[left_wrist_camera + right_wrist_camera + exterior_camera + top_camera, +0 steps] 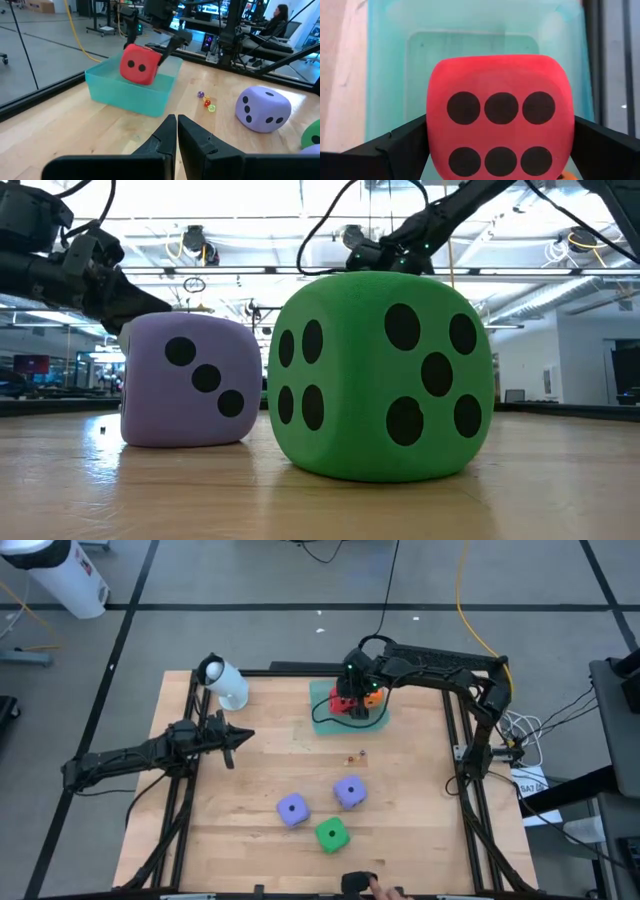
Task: Pick & Place Dice
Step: Put the big red dice into the transparent blue bin
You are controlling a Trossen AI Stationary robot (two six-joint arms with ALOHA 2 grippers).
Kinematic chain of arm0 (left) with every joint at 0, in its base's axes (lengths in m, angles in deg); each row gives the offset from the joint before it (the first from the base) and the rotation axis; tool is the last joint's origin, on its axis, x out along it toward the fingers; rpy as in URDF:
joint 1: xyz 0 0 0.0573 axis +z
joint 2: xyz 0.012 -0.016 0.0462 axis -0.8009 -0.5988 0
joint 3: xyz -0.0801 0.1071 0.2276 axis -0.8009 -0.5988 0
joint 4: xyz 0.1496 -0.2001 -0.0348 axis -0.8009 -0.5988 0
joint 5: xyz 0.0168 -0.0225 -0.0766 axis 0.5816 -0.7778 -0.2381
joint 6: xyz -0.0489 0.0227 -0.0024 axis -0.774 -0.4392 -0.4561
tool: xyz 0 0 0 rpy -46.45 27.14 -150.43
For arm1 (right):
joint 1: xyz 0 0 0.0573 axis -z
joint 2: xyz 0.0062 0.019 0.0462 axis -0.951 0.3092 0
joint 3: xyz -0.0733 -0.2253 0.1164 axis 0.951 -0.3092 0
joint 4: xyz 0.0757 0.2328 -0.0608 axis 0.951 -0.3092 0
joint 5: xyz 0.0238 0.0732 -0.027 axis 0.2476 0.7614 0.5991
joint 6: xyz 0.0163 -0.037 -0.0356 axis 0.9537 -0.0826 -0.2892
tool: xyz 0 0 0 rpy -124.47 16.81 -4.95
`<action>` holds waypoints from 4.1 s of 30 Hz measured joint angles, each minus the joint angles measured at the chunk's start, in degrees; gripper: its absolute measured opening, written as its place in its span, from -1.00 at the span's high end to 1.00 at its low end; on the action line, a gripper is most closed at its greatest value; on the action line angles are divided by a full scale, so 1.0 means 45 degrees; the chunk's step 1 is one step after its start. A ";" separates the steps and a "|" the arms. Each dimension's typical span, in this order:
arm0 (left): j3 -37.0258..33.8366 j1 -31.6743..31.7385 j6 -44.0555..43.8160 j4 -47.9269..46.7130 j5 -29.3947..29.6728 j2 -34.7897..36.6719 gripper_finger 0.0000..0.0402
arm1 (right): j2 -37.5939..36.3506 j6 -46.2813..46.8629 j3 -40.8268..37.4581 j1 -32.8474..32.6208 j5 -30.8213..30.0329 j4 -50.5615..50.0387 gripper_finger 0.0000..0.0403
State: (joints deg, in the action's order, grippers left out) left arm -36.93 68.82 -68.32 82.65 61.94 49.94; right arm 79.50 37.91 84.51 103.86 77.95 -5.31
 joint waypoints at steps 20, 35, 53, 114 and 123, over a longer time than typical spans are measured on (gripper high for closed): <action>-0.0044 -0.0237 -0.2644 0.1476 0.0698 -0.1149 0.87 | -0.0054 -0.0305 0.0126 -0.0013 -0.0019 -0.0291 -0.99; 0.1751 -0.0833 -0.3634 0.5521 0.1815 -0.7389 0.87 | -0.0054 -0.0641 0.0126 0.0041 -0.0019 0.0082 -0.99; 0.8948 0.1106 -0.2696 0.5557 0.1946 -1.5752 0.87 | -0.0054 -0.0828 0.0126 0.0002 0.0000 0.0133 -0.99; 1.5514 0.2786 -0.2093 0.2754 -0.4088 -2.2021 0.95 | -0.0049 -0.1084 -0.0117 0.0084 0.1394 0.0240 -0.99; 1.5922 0.2562 -0.1017 0.1293 -0.3176 -2.1451 0.98 | -0.0346 -0.0452 -0.0145 0.0060 0.0127 0.1346 -0.98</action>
State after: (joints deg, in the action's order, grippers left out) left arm 34.71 80.35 -72.90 88.47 47.65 -46.58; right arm 77.95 35.87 83.85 104.13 78.52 0.75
